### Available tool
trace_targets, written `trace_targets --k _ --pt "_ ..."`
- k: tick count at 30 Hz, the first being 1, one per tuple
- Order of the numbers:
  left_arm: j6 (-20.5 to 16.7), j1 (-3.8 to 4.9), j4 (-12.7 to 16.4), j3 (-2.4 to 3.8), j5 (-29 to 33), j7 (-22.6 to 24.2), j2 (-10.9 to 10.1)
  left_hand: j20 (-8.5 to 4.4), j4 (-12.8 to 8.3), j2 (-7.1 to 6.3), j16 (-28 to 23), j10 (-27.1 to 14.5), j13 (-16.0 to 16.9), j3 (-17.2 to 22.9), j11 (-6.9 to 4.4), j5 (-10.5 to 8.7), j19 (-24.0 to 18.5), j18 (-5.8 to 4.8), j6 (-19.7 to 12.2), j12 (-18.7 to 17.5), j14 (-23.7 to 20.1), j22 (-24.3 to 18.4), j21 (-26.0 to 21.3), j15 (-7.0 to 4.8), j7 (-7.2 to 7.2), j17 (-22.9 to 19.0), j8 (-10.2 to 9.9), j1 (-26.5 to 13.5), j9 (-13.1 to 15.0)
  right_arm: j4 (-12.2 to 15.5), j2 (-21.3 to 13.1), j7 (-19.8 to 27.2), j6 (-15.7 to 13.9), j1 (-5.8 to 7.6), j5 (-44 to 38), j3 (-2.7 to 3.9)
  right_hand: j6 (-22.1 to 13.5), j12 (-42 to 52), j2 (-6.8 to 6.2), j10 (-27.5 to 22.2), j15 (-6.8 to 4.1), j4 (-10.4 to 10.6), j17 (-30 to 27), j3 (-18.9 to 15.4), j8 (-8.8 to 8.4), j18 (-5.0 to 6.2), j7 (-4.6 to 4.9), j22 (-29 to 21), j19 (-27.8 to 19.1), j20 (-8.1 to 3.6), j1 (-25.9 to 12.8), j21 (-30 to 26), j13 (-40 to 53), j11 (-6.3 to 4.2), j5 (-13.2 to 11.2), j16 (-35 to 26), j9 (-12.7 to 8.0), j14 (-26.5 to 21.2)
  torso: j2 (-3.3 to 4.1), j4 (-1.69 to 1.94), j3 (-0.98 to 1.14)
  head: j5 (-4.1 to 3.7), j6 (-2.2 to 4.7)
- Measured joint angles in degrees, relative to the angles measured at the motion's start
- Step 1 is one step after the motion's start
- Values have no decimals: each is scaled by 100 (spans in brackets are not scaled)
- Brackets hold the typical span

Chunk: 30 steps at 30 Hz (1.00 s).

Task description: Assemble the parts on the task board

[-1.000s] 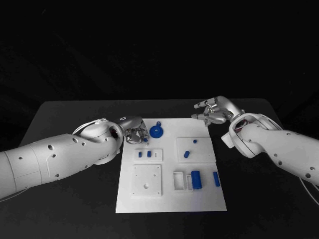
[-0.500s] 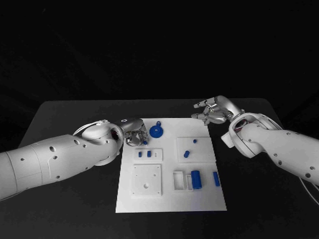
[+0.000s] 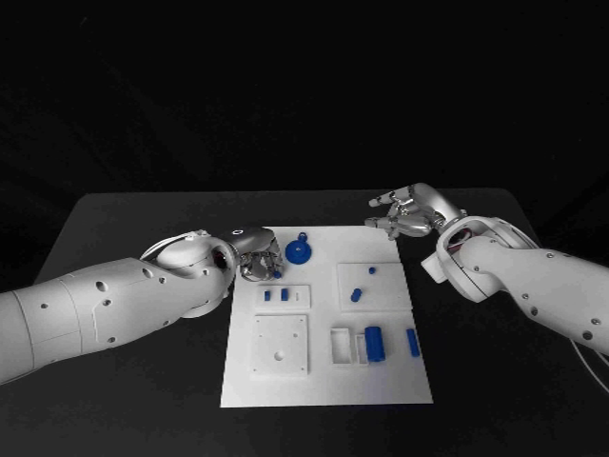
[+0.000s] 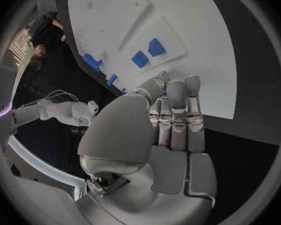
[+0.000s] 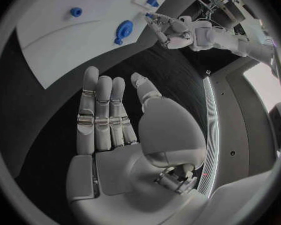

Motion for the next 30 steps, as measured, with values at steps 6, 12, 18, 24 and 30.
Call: trace_targets --k 6,12,18,24,30 --pt "-2 0 -13 -3 -8 0 7 0 0 0 0 0 4 0 0 0 0 0 13 0 0 0 0 0 13 0 -1 -15 1 0 0 3 0 0 5 0 -7 0 0 1 0 0 0 0 0 0 7 0 0 0 0 0 0 0 0 0 0 0 0 -1 2 -8 -1" --pt "-2 -1 -35 -15 -13 0 39 0 0 2 0 0 5 0 0 0 0 -1 13 0 0 0 0 0 13 -1 -7 -32 5 3 0 3 3 0 9 0 -8 0 0 1 0 0 0 0 0 0 9 0 0 0 0 0 1 -1 0 0 0 0 1 -1 2 -10 -10" --pt "-7 -11 -55 -25 -17 0 69 0 0 2 0 0 5 0 0 0 0 -1 11 -6 0 0 0 0 11 -1 -23 -32 6 4 -2 4 7 0 12 0 -10 0 0 1 0 0 0 0 0 0 10 0 1 0 0 0 1 -1 0 0 0 1 1 -1 2 -19 -10" --pt "-19 -13 -74 -27 -21 0 85 0 0 1 0 0 4 0 0 0 0 -1 10 -6 0 0 0 0 10 7 -23 -32 5 5 -3 4 11 0 13 0 6 0 0 2 0 0 0 0 0 0 -6 1 0 -1 0 0 1 -2 0 0 0 1 2 -1 2 -29 -10" --pt "-17 -13 -91 -28 -27 -9 105 0 3 0 -5 -1 4 3 0 0 0 -2 9 -10 0 0 0 0 9 6 0 -30 -1 9 -7 4 15 0 14 0 8 24 0 3 20 0 -37 0 0 0 -7 -64 1 -1 0 0 -37 -3 0 32 0 -20 2 0 4 -38 -16"
